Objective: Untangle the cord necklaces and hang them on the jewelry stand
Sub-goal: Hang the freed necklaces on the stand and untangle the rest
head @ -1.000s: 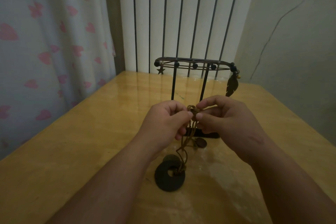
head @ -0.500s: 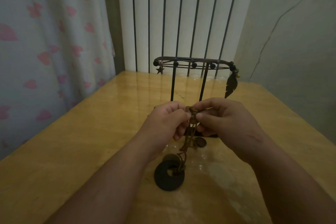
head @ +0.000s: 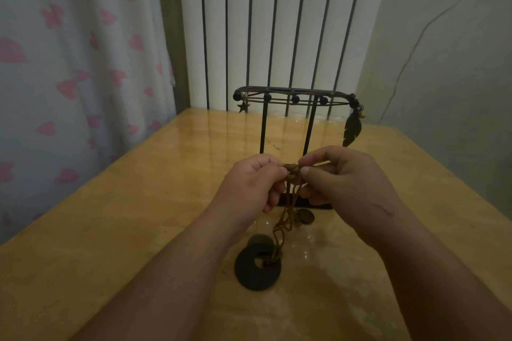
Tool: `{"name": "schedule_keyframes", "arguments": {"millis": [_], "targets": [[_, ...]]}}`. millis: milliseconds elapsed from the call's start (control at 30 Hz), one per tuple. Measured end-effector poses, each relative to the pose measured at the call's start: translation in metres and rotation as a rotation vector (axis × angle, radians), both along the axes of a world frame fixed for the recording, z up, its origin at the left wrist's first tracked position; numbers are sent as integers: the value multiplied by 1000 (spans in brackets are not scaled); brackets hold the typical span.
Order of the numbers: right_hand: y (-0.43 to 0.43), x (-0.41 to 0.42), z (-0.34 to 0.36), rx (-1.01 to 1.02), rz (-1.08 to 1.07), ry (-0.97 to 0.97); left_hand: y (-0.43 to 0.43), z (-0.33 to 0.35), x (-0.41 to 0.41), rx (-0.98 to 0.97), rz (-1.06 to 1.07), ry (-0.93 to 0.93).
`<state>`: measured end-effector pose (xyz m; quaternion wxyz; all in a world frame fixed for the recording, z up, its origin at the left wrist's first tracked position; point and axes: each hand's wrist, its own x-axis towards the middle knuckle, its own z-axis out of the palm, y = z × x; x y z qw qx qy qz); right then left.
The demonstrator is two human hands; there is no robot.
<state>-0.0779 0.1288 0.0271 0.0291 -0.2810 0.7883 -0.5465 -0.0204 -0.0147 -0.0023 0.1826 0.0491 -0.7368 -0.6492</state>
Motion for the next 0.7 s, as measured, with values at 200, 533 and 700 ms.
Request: {"name": "schedule_keyframes", "arguments": {"millis": [200, 533, 700], "targets": [[3, -2, 1, -26, 84, -167, -1, -1, 0, 13, -2, 4], [2, -2, -4, 64, 31, 206, -1, 0, 1, 28, -13, 8], [-1, -2, -8, 242, -68, 364, -2, 0, 0, 77, -17, 4]]}}
